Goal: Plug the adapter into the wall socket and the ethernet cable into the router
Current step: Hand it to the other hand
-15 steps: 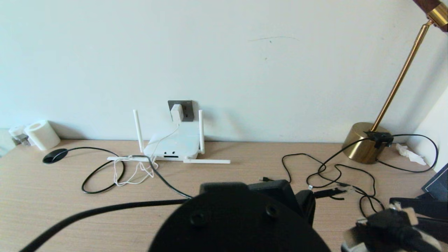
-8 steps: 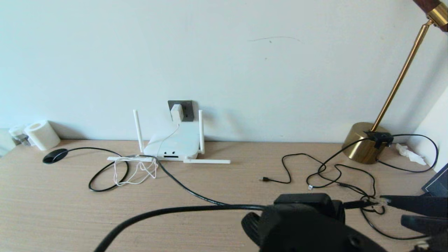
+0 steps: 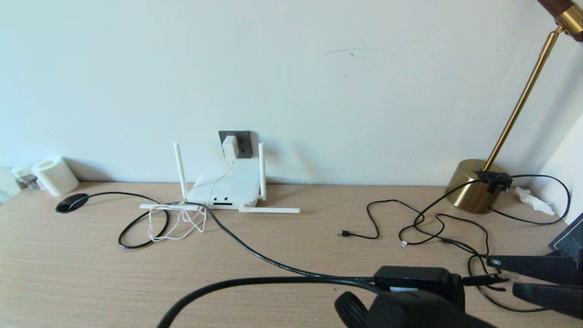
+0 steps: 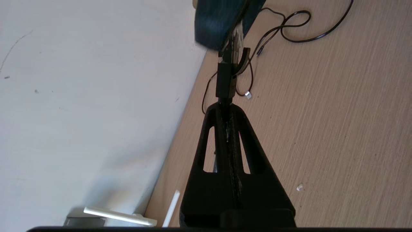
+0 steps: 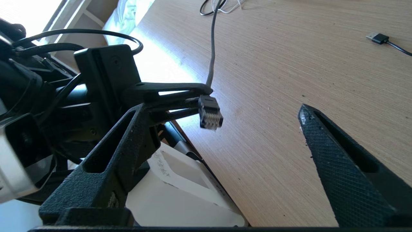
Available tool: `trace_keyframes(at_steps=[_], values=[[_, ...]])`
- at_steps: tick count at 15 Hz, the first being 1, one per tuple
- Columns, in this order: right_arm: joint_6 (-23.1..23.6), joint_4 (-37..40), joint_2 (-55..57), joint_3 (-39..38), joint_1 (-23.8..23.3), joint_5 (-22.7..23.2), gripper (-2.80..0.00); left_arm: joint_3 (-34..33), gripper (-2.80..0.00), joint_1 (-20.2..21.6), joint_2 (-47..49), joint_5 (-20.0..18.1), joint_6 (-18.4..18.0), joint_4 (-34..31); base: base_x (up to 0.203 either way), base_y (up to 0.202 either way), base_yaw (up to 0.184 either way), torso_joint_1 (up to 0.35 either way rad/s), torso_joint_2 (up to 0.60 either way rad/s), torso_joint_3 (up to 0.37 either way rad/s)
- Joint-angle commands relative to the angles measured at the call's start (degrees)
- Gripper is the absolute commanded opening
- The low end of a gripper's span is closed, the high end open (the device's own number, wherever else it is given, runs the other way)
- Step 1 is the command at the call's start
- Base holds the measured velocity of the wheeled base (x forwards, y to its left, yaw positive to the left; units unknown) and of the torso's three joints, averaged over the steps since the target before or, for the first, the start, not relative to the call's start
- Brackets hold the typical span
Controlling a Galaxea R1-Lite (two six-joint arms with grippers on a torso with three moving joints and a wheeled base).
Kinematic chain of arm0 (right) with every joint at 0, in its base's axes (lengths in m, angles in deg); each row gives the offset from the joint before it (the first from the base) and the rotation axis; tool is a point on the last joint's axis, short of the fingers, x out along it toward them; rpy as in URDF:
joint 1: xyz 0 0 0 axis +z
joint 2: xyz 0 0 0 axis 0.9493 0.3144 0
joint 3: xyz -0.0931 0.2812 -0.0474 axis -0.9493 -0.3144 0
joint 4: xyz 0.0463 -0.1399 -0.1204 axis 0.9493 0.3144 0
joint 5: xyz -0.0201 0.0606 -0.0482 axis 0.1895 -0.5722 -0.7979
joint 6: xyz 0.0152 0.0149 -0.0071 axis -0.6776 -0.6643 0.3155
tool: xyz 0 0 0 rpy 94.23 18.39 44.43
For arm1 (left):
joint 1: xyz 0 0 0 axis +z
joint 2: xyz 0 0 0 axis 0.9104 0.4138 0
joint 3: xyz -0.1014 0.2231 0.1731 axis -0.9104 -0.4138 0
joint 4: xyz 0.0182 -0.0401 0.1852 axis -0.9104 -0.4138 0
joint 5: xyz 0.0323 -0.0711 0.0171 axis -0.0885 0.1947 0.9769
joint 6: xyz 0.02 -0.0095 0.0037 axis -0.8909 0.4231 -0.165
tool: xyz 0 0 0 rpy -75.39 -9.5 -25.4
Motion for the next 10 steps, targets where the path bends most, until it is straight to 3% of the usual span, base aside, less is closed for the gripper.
trace_keyframes(at_steps=[1,4,5,10], values=[[-0.07,-0.03,0.30,0.08,0.02,0.31,0.00,0.62,-2.80,-0.12,0.74,0.20,-0.25,0.20,0.000,0.000,0.000,0.000,0.00,0.000],[0.01,-0.03,0.39,-0.10,0.02,0.22,0.00,1.25,-2.80,-0.31,1.45,0.19,-0.25,0.27,0.000,0.000,0.000,0.000,0.00,0.000],[0.01,-0.03,0.39,-0.10,0.02,0.22,-2.80,1.25,-2.80,-0.39,1.52,0.12,-0.25,0.25,0.000,0.000,0.000,0.000,0.00,0.000],[0.26,-0.03,0.65,-0.10,0.11,0.22,-2.80,1.34,-2.80,-0.94,1.71,0.20,-0.25,0.29,0.000,0.000,0.000,0.000,0.00,0.000]])
